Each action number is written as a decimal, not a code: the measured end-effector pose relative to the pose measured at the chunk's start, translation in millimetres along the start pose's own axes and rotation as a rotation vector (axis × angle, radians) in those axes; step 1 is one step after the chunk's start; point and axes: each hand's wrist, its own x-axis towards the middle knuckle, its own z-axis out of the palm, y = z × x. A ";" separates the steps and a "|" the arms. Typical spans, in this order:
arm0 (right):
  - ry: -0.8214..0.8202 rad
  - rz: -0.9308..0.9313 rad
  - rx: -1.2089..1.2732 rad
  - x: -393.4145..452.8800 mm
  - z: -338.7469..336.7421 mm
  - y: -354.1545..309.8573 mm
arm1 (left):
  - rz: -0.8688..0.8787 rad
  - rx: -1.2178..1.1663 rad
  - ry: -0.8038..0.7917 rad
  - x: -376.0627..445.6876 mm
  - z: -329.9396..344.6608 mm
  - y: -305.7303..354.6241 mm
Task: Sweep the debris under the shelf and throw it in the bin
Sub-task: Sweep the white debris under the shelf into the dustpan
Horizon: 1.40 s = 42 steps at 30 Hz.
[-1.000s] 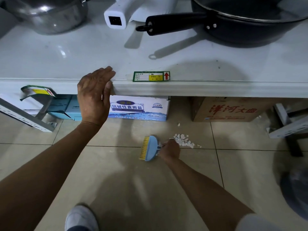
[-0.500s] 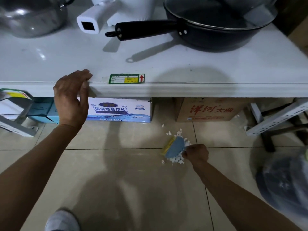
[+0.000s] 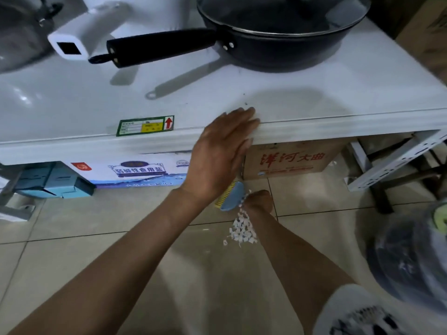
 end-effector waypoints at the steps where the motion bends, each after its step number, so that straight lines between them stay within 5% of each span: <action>1: 0.043 0.032 -0.012 3.5 -5.4 8.6 | 0.011 0.016 -0.016 6.4 8.7 4.2; 9: 0.167 0.170 -0.034 -0.8 -59.1 78.5 | -0.031 0.117 0.062 27.4 36.9 15.7; 16: 0.061 0.027 0.170 -37.6 -31.7 94.5 | 0.038 0.176 0.212 23.1 49.5 12.1; 24: -0.039 -0.339 -0.283 -53.0 -15.1 85.9 | 0.049 0.187 0.249 22.7 54.4 10.1; 31: 0.144 -0.343 -0.439 -8.0 -91.0 82.1 | 0.086 0.198 0.284 23.4 55.5 9.8; 42: -0.008 -0.450 -0.648 -51.1 -96.4 99.8 | 0.130 0.246 0.256 22.8 52.0 7.7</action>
